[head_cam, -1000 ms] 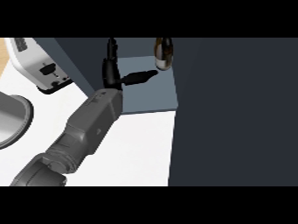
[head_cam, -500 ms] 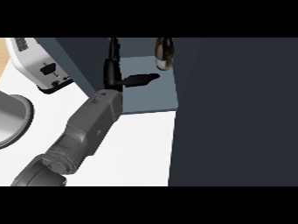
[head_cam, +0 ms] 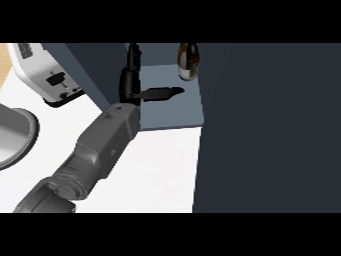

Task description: Pick up the wine, place it into the cabinet and close the cabinet

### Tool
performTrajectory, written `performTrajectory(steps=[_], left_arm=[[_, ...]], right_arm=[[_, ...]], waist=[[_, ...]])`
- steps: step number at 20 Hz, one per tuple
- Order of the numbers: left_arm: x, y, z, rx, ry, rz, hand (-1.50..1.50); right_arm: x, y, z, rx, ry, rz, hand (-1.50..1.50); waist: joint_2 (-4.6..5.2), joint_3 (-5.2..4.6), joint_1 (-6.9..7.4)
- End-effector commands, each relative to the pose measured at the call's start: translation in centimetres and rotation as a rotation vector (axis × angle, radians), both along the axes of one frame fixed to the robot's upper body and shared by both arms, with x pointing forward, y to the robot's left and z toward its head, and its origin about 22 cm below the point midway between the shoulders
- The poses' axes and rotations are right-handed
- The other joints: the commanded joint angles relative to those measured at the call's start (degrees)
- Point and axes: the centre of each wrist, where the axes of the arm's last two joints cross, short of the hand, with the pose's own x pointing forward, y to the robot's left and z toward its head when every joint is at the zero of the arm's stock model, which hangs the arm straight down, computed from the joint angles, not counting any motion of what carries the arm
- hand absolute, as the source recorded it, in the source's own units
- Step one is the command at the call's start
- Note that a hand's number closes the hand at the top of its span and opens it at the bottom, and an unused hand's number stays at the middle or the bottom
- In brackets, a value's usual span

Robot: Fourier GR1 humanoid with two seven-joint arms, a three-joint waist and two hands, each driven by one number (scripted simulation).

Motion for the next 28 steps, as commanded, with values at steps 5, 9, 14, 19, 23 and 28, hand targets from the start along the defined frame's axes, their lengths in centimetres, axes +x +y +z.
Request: performTrajectory(steps=[5, 9, 14, 19, 23, 28], left_arm=[[-0.8, 0.7, -1.3, -0.116, 0.016, -0.003, -1.5], [-1.2, 0.9, -2.0, -0.128, 0.025, -0.017, -1.5], [-2.6, 0.6, -3.2, -0.142, 0.033, -0.043, -1.5], [-4.7, -2.3, -2.6, -0.152, 0.034, -0.051, -1.5], [-7.3, -4.0, -2.8, -0.156, 0.034, -0.073, -1.5], [-10.6, -5.7, -2.4, -0.122, 0.005, -0.093, -1.5]], right_arm=[[-1.7, 0.3, 0.1, 0.014, 0.01, 0.025, -1.5], [-0.5, 0.2, 0.7, 0.028, -0.006, 0.0, -1.5], [-1.5, 0.7, 1.1, 0.026, 0.005, 0.015, -1.5], [-1.0, 0.2, 0.4, 0.012, -0.011, -0.002, -1.5], [-3.4, -1.0, 0.3, 0.014, -0.016, -0.018, -1.5], [-2.5, -1.5, 0.6, 0.011, -0.018, -0.074, -1.5]], waist=[[-0.95, 0.12, 0.83], [-1.02, 0.13, 1.73], [-1.31, 0.12, 1.16], [-1.47, 0.16, 1.27], [-1.57, 0.19, 2.42], [-1.63, 0.19, 4.19]])
